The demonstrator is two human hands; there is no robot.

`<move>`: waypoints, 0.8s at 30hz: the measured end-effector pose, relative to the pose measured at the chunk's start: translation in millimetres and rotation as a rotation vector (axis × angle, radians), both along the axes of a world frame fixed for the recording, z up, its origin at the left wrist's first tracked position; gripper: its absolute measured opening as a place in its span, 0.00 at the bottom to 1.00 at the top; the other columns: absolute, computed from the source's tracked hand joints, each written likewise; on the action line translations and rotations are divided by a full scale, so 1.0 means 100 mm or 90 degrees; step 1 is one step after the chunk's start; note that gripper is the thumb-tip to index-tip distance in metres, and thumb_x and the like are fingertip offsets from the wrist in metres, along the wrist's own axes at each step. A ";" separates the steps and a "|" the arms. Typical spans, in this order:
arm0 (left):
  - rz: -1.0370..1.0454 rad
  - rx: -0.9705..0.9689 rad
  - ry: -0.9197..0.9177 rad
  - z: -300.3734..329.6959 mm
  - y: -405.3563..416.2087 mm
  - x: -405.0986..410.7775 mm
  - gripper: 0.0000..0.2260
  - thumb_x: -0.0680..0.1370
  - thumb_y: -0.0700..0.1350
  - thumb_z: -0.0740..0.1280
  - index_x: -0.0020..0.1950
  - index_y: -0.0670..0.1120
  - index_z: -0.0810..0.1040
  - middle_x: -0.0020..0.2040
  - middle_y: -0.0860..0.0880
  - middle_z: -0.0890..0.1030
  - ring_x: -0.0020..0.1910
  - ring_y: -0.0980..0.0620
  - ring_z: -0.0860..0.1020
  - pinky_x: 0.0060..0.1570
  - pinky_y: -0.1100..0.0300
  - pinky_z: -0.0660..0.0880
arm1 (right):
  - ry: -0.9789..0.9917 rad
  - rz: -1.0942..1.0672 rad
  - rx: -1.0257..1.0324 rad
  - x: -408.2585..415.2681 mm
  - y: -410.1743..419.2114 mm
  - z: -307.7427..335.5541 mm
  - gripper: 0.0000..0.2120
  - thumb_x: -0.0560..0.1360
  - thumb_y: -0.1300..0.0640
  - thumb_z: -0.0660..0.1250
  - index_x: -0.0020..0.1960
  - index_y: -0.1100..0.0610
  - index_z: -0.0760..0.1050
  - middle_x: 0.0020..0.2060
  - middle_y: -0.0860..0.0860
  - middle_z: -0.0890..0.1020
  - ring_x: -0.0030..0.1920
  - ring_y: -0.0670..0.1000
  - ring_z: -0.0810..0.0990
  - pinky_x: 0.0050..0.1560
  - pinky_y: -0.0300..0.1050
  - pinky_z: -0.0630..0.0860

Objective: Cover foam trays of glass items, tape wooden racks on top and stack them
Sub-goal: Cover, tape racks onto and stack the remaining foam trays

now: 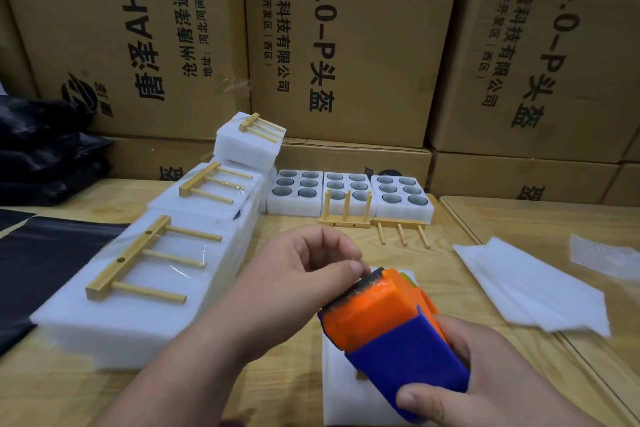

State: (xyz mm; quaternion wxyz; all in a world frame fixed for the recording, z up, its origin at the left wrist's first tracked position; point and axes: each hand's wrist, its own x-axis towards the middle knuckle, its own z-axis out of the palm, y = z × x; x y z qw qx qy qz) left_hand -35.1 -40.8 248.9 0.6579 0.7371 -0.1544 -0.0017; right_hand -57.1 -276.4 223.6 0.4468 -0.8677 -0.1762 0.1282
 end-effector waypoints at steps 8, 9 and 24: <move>0.050 -0.018 0.006 0.02 0.00 0.03 0.05 0.73 0.40 0.77 0.45 0.42 0.82 0.39 0.47 0.85 0.37 0.54 0.82 0.37 0.64 0.77 | -0.037 0.031 -0.036 0.03 0.02 0.04 0.26 0.62 0.32 0.76 0.57 0.37 0.77 0.48 0.43 0.86 0.48 0.44 0.85 0.48 0.43 0.81; 0.068 -0.010 -0.011 0.02 -0.01 0.03 0.05 0.73 0.41 0.77 0.44 0.43 0.82 0.39 0.47 0.85 0.36 0.53 0.82 0.36 0.63 0.78 | -0.043 0.028 -0.042 0.05 0.02 0.04 0.25 0.62 0.33 0.76 0.56 0.37 0.77 0.48 0.43 0.86 0.48 0.44 0.85 0.48 0.45 0.82; 0.229 0.036 -0.173 -0.06 -0.11 -0.01 0.06 0.75 0.42 0.75 0.40 0.51 0.82 0.35 0.54 0.84 0.34 0.59 0.81 0.32 0.68 0.74 | -0.284 -0.119 -0.135 0.08 0.08 -0.01 0.24 0.58 0.29 0.68 0.46 0.44 0.75 0.41 0.40 0.81 0.43 0.43 0.80 0.38 0.40 0.77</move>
